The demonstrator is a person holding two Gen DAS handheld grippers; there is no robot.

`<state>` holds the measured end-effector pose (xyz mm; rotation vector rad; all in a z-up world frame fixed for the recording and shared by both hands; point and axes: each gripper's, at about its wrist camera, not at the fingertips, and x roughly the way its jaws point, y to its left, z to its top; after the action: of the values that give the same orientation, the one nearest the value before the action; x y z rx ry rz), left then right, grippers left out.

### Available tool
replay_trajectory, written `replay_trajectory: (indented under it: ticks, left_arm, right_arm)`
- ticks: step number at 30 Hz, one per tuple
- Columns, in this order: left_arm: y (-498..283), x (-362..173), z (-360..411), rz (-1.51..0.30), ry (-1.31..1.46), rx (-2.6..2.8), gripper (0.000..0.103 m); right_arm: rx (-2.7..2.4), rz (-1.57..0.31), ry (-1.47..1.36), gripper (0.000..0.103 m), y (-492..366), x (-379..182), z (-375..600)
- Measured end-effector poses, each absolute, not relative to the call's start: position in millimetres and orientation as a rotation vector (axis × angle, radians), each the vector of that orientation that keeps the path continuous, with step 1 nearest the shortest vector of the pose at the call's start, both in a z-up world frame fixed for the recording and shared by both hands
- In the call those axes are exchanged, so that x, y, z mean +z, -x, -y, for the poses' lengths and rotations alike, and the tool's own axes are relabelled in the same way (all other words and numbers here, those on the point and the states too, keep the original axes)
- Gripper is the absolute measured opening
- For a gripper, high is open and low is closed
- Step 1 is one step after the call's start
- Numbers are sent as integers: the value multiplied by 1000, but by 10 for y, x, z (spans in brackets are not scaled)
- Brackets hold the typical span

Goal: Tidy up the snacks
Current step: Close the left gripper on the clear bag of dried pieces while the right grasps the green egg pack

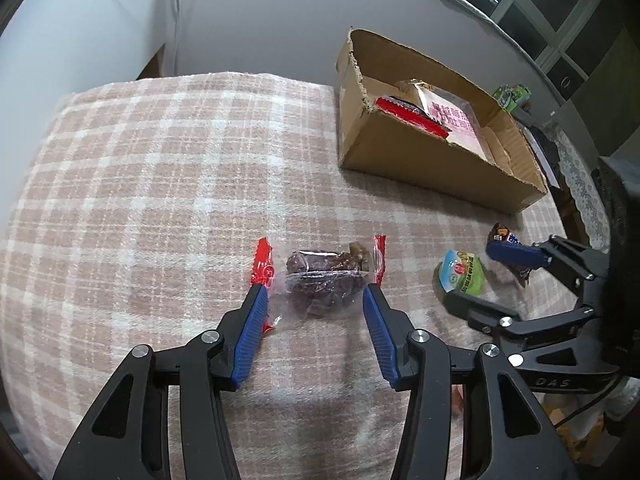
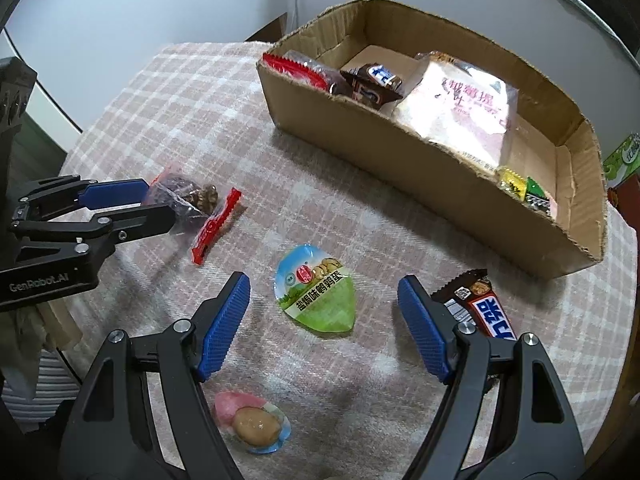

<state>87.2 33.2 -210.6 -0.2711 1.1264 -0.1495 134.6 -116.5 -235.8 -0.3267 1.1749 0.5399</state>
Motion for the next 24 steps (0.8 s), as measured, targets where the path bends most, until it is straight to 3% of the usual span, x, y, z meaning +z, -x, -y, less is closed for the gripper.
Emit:
replay_trajectory:
  ticks: [3,8,10,21,24]
  left_arm:
    - [-905,-2133,-315,-1137,267,-158,58]
    - [-1006,-2149,-261,-1139,248,-159,61]
    - [-1050,-2159,-241,-1141,242,-155,63]
    - [-1105,-2184,-162,-1136,201,-150,62]
    - [-1100,-2192,-138,-1130,207,-148,56]
  right_arm:
    - [545,-1182,342,73,-1352,-2407,1133]
    - [534,-1195,342,66,-1380,-2466,1136]
    - [531,-1206,343,55,-1395,-2489,1139]
    - [530,-1220,289,54,-1487,-2488,1195]
    - [538,-1219,299,50,-1480,-2488,1191]
